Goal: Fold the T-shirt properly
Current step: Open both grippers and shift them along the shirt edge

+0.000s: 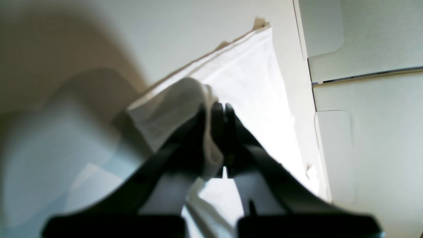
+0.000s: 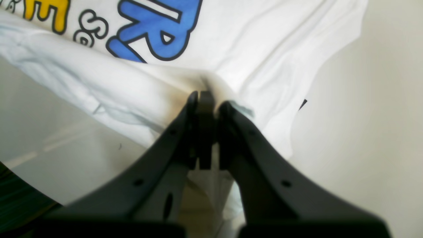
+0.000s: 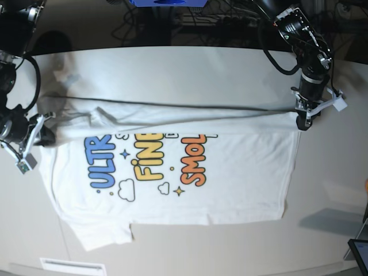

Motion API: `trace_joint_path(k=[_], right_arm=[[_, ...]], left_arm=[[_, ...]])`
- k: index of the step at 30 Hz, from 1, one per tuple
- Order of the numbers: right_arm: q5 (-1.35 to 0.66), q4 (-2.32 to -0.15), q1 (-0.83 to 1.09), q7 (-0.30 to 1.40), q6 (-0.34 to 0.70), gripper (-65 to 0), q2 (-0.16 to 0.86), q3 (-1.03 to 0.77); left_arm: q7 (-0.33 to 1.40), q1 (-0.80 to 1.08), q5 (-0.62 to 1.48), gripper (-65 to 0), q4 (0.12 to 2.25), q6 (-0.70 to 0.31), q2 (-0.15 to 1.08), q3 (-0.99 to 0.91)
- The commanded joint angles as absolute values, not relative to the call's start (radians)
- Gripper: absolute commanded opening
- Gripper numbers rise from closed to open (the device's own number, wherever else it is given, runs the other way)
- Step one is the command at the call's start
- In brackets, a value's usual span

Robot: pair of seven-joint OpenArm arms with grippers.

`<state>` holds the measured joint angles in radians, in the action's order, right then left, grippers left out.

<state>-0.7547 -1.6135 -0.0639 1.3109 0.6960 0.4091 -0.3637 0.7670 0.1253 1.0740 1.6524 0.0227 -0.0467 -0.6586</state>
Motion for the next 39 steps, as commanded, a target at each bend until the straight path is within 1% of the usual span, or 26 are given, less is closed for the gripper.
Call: trace_joint_path(k=[1,8,12,17,24,31,33,35,37,38,39], right_arm=[[-0.76,-1.629,-0.091,1.297,0.698,-64.7,0.426,-0.369],[-0.757,-1.564,-0.127,1.299,0.698,-64.7,0.426,-0.361],[-0.756,-1.535,-0.143,1.265,0.698,-64.7,0.433,-0.282],[-0.756,-1.492,-0.157,1.234,0.698,-64.7,0.432,-0.226],[-0.756,-1.46,-0.176,1.194,0.698,-64.7,0.432,-0.217],[-0.756,-1.445,-0.193,1.19,0.698,-63.7,0.43,-0.223],[-0.756,-1.428,-0.209,1.178,0.698,-60.9,0.43,-0.225],[-0.756,-1.409,-0.211,1.156,0.698,-56.1,0.43,-0.242],[-0.756,-1.397,-0.214,1.136,0.698,-48.8,0.429,-0.255],[-0.756,-1.395,-0.214,1.127,0.698,-45.4,0.429,-0.255],[-0.756,-1.392,-0.216,1.116,0.698,-41.2,0.43,-0.255]], left_arm=[[0.757,0.11,1.082,-65.0,1.658,0.008,-0.036,-0.661],[0.757,0.071,1.082,-65.0,1.564,0.008,-0.036,-0.661],[0.757,0.044,1.082,-65.0,1.534,0.008,-0.035,-0.661],[0.757,0.01,1.082,-65.0,1.526,0.008,-0.018,-0.653],[0.757,-0.022,1.082,-65.0,1.523,0.008,-0.016,-0.656],[0.753,-0.058,1.082,-65.0,1.425,0.008,0.013,-0.661],[0.751,-0.067,1.082,-64.8,1.408,0.008,0.031,-0.659],[0.751,-0.085,1.082,-64.7,1.395,0.008,0.044,-0.654],[0.751,-0.104,1.082,-64.5,1.382,0.005,0.045,-0.661],[0.751,-0.114,1.082,-63.7,1.379,0.005,0.056,-0.661],[0.751,-0.13,1.082,-61.3,1.377,0.005,0.07,-0.654]])
